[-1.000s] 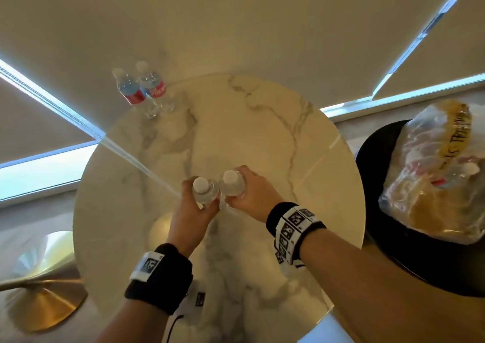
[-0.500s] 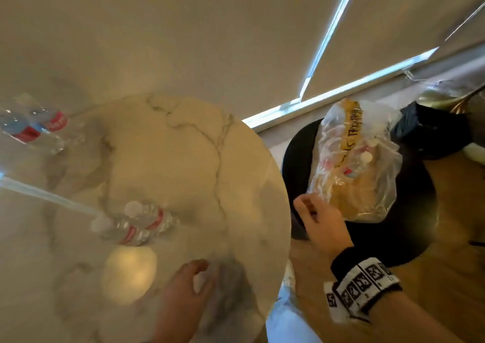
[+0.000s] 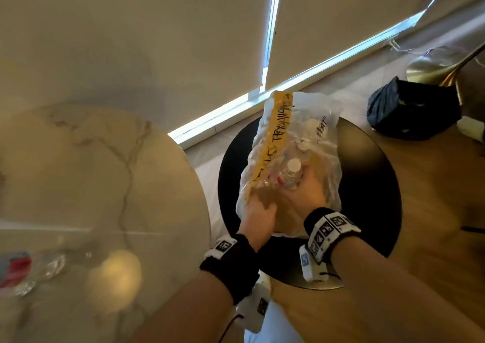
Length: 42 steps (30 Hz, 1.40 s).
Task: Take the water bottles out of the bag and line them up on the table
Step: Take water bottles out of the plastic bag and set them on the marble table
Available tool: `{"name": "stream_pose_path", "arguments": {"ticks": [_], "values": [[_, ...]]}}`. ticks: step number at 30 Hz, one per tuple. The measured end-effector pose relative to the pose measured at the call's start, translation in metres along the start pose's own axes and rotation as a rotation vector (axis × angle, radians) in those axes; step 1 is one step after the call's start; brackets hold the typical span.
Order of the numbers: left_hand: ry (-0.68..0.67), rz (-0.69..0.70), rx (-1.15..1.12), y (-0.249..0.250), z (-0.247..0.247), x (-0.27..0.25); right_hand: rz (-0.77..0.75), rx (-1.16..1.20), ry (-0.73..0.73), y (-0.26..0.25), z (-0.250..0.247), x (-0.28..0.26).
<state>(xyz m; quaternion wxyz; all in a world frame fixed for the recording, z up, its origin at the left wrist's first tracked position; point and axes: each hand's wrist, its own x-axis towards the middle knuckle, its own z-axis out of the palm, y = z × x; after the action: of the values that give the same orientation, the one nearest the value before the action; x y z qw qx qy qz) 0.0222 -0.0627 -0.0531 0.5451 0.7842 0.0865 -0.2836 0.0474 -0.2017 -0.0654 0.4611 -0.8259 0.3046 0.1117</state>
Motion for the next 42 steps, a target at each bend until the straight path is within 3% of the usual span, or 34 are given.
{"name": "stream_pose_path", "arguments": {"ticks": [3,7,11,14,18,22,26,34,38,42], "values": [[0.143,0.024,0.074,0.012,0.005,0.032,0.026,0.017,-0.016,0.003,-0.001,0.008],[0.161,-0.025,0.191,0.017,0.006,0.067,-0.025,-0.06,-0.007,0.009,-0.006,0.009],[0.147,0.218,0.507,0.014,0.002,0.076,-0.076,-0.191,-0.018,0.01,-0.025,0.001],[0.105,0.302,0.264,0.024,-0.003,0.053,-0.226,-0.428,0.001,0.005,-0.045,-0.022],[-0.067,0.357,0.083,0.041,-0.033,-0.009,-0.293,-0.34,0.029,-0.016,-0.066,-0.071],[0.018,0.388,0.075,0.039,-0.088,-0.078,-0.465,-0.263,-0.079,-0.056,-0.061,-0.131],[0.205,0.286,-0.063,-0.009,-0.161,-0.146,-0.584,-0.226,-0.261,-0.089,0.006,-0.185],[0.622,0.0,-0.12,-0.163,-0.308,-0.26,-0.669,-0.191,-0.619,-0.123,0.225,-0.279],[0.682,-0.071,-0.085,-0.211,-0.359,-0.268,-0.71,-0.264,-0.58,-0.136,0.299,-0.307],[0.656,-0.044,-0.079,-0.228,-0.378,-0.254,-0.659,-0.307,-0.478,-0.139,0.326,-0.317]]}}
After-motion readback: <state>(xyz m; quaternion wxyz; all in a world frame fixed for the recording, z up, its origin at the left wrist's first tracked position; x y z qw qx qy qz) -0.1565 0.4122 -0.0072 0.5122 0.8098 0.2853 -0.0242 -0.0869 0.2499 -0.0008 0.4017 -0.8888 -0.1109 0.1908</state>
